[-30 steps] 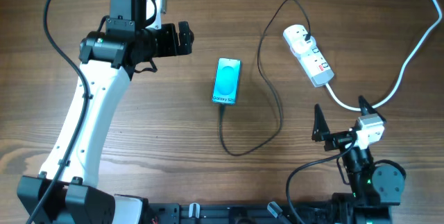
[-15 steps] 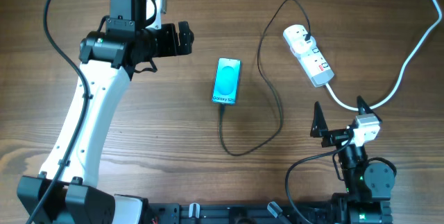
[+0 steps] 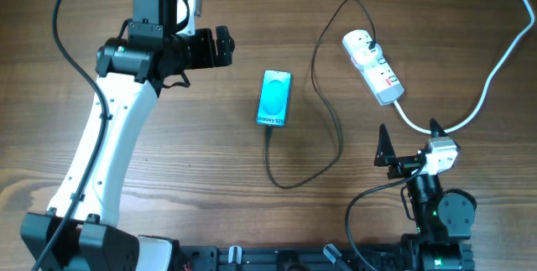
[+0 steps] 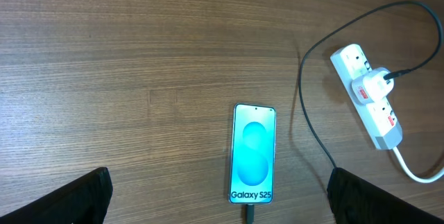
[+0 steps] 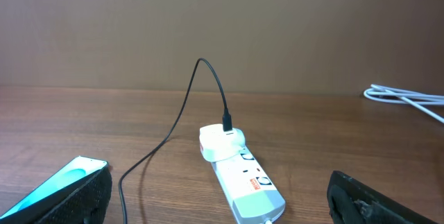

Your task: Plug charger to phone and switch on socket

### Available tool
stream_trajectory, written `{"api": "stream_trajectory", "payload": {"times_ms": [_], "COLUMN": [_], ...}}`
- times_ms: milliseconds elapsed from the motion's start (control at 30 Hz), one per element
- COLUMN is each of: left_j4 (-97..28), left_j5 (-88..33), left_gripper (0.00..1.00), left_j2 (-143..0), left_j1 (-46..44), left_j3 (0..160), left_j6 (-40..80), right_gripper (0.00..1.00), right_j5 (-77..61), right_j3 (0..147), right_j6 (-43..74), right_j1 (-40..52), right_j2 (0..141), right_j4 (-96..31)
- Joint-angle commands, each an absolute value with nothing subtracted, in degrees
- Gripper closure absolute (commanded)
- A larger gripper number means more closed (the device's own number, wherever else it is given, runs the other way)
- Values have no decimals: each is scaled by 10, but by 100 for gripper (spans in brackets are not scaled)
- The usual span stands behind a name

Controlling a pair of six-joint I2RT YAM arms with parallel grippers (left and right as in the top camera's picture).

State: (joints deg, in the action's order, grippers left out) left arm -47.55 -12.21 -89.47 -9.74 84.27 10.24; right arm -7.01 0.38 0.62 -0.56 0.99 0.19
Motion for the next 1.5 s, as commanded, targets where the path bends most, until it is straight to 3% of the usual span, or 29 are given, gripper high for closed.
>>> {"api": "stream_trajectory", "payload": {"times_ms": [0,900,1133,1467], "left_j4": [-474,-474,-523,-314], "left_j5": [-121,-120,-87,-86], "left_gripper": [0,0,0,0], "left_j2": [-898,-900,-879,-732], "left_j1": [-98,-98,-100,-110], "left_j3": [842,842,837,555], "left_j6": [108,107,118,124], "right_gripper": [0,0,0,0], "right_j5": [-58,-58,-58,-58], "right_j3": [3,3,3,3], "right_j6": [15,15,15,16], "right_j1": [-2,-2,-2,-2], "right_j2": [2,2,2,2], "right_j4": [3,3,3,3]}}
